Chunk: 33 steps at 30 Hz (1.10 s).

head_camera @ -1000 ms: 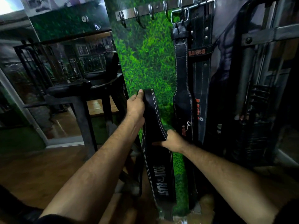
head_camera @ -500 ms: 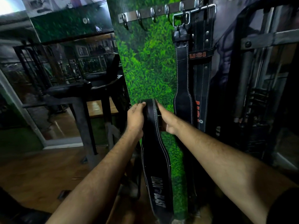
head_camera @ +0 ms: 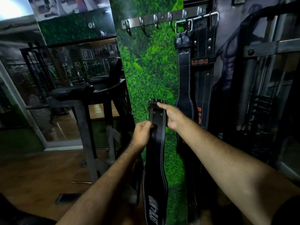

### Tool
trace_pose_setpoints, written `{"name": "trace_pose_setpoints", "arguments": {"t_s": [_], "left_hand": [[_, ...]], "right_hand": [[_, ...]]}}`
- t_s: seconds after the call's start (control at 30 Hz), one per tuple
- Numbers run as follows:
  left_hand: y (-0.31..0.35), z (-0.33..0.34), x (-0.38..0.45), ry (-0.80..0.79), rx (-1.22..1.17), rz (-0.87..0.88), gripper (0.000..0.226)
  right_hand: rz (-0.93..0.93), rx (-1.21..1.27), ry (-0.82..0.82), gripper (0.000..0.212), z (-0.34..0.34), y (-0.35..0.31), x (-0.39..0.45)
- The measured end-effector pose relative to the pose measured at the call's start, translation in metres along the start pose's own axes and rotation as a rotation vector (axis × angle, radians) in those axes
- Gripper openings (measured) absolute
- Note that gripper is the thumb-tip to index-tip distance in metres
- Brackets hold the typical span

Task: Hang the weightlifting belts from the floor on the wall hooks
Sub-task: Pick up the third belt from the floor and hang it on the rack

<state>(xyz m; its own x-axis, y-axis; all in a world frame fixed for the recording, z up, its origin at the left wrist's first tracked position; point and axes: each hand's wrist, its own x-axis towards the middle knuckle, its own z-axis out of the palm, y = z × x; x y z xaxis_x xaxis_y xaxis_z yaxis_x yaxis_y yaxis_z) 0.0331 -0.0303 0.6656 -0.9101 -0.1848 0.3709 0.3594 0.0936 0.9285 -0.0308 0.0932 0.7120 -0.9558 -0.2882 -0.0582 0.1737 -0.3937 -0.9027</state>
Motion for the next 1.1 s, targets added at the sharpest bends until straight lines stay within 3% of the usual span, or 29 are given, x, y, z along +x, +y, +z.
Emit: {"name": "trace_pose_setpoints", "arguments": {"t_s": [0.1,0.23,0.27,0.4,0.57,0.67,0.7,0.87,0.97,1.1], "left_hand": [[-0.006,0.003,0.001,-0.016,0.035,-0.02,0.044],[0.007,0.003,0.009,0.065,-0.04,-0.042,0.009],[0.013,0.002,0.015,0.101,-0.069,-0.051,0.008],[0.045,0.007,0.039,0.112,-0.053,-0.115,0.053],[0.072,0.024,0.056,0.139,-0.125,-0.083,0.033],[0.083,0.037,0.06,0.11,-0.162,-0.05,0.024],[0.086,0.041,0.061,0.104,-0.174,-0.04,0.025],[0.092,0.06,0.079,0.095,-0.212,-0.041,0.035],[0.098,0.07,0.095,0.067,-0.188,0.014,0.028],[0.116,0.073,0.131,0.119,-0.116,0.158,0.031]], "right_hand": [[-0.143,-0.012,0.04,0.013,0.004,-0.004,0.001],[-0.319,-0.078,0.069,0.006,0.003,-0.006,-0.001],[-0.356,-0.107,0.055,0.007,0.002,-0.005,-0.001],[-0.421,-0.209,0.025,0.024,-0.001,-0.007,-0.007],[-0.493,-0.331,0.083,0.066,0.002,-0.015,-0.007],[-0.598,-0.37,0.124,0.022,-0.002,-0.027,-0.008],[-0.628,-0.356,0.154,0.015,-0.004,-0.031,-0.005],[-0.743,-0.359,0.249,0.018,-0.004,-0.053,0.004],[-0.792,-0.381,0.314,0.039,-0.002,-0.07,0.016],[-0.713,-0.364,0.291,0.038,0.013,-0.109,0.025]]}}
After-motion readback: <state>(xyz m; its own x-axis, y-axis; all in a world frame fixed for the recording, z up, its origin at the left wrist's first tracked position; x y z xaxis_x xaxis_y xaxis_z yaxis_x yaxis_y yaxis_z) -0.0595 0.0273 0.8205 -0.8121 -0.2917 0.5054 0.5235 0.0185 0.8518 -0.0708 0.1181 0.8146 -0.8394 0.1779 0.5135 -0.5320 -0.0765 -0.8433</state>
